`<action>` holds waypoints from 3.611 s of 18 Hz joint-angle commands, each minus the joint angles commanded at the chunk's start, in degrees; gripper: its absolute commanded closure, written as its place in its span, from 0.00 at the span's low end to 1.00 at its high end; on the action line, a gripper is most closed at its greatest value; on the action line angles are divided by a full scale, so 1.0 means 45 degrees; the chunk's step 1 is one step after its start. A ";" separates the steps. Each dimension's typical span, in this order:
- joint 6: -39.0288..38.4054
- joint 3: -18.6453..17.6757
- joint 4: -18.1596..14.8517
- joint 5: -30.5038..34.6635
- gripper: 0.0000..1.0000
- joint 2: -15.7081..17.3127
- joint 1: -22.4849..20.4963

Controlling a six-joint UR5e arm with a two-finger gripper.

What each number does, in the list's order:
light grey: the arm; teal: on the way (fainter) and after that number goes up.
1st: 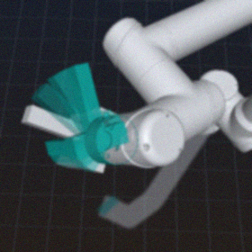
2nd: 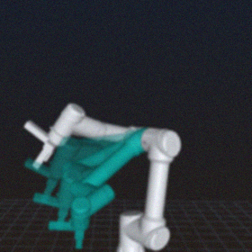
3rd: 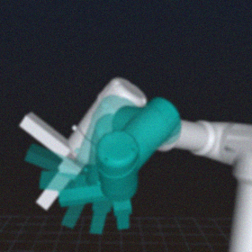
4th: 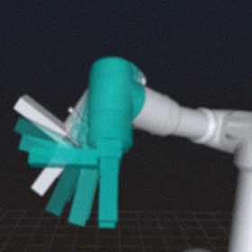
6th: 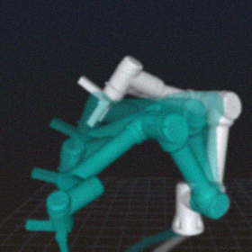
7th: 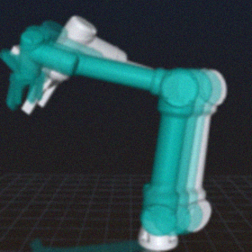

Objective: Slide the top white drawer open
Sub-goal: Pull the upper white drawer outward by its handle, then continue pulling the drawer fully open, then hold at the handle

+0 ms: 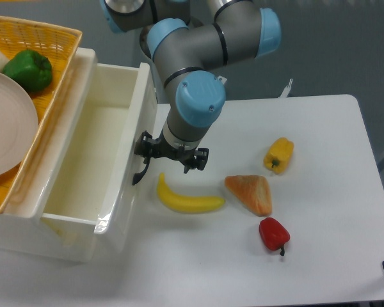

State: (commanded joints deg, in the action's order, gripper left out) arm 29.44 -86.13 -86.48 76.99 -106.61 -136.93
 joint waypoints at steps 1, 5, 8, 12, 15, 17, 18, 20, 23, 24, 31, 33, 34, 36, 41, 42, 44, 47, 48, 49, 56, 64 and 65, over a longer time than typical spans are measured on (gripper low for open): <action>0.0000 0.0020 0.0077 0.0000 0.00 -0.0019 -0.0020; 0.0000 0.0039 0.0234 0.0000 0.00 -0.0020 -0.0195; 0.0000 0.0059 0.0371 0.0000 0.00 -0.0097 -0.0273; 0.0000 0.0059 0.0391 -0.0020 0.00 -0.0117 -0.0469; 0.0000 0.0078 0.0391 -0.0039 0.00 -0.0137 -0.0586; 0.0000 0.0078 0.0410 -0.0039 0.00 -0.0137 -0.0644; 0.0000 0.0078 0.0410 -0.0039 0.00 -0.0156 -0.0664; 0.0000 0.0117 0.0410 -0.0058 0.00 -0.0215 -0.0722; 0.0000 0.0254 0.0410 -0.0059 0.00 -0.0273 -0.0742; 0.0000 0.0293 0.0410 -0.0059 0.00 -0.0331 -0.0762; 0.0000 0.0391 0.0585 -0.0059 0.00 -0.0488 -0.0957; 0.0000 0.0391 0.0586 -0.0059 0.00 -0.0488 -0.0996; 0.0000 0.0391 0.0586 -0.0059 0.00 -0.0488 -0.1016; 0.0000 0.0410 0.0586 -0.0059 0.00 -0.0508 -0.1074; 0.0000 0.0508 0.0586 -0.0059 0.00 -0.0586 -0.1094; 0.0000 0.0508 0.0586 -0.0078 0.00 -0.0605 -0.1094; -0.0019 0.0528 0.0586 -0.0078 0.00 -0.0683 -0.1171; 0.0000 0.0586 0.0586 -0.0117 0.00 -0.0722 -0.1211; 0.0000 0.0586 0.0586 -0.0175 0.00 -0.0723 -0.1230; 0.0000 0.0605 0.0586 -0.0195 0.00 -0.0723 -0.1231; -0.0020 0.0567 0.0547 -0.0877 0.00 -0.0703 -0.1347; 0.0000 0.0508 0.0528 -0.1425 0.00 -0.0625 -0.1367; 0.0000 0.0508 0.0527 -0.1464 0.00 -0.0625 -0.1367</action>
State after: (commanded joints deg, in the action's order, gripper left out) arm 29.44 -83.85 -84.11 70.40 -109.42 -143.09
